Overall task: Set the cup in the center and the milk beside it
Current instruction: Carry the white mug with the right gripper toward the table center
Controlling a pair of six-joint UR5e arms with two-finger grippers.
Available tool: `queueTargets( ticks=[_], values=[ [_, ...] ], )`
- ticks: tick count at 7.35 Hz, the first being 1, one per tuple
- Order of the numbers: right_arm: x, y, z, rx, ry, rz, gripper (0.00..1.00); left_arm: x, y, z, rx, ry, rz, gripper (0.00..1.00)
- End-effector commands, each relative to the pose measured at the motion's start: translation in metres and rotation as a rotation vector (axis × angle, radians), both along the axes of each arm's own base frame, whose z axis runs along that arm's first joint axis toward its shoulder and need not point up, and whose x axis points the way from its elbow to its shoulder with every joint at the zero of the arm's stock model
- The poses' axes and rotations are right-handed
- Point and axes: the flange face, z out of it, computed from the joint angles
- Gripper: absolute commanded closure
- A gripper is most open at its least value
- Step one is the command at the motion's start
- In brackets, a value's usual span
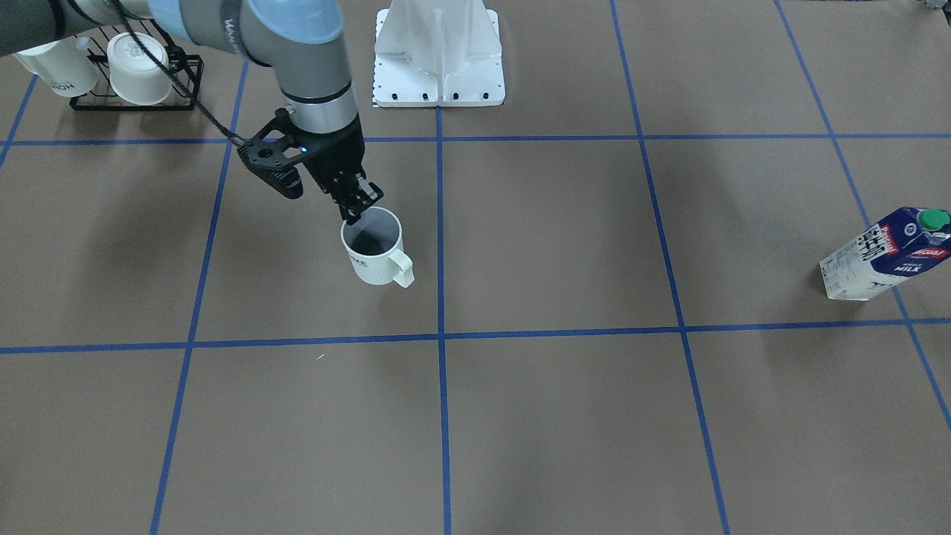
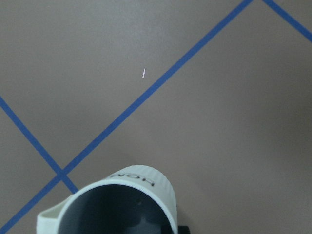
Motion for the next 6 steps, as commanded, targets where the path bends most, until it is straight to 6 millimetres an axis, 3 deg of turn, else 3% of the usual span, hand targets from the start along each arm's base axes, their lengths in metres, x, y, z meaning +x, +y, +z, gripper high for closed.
queueTargets(
  ticks=[1, 5, 6],
  values=[
    [-0.069, 0.015, -0.012, -0.122, 0.030, 0.122, 1.00, 0.000, 0.000, 0.000, 0.000, 0.000, -0.001, 0.02],
    [-0.094, 0.050, -0.034, -0.135, -0.002, 0.095, 1.00, 0.000, 0.000, 0.002, -0.004, 0.000, 0.000, 0.02],
    [-0.098, 0.055, -0.030, -0.134, 0.003, 0.084, 1.00, 0.000, 0.000, 0.003, -0.007, 0.000, -0.001, 0.02]
  ],
)
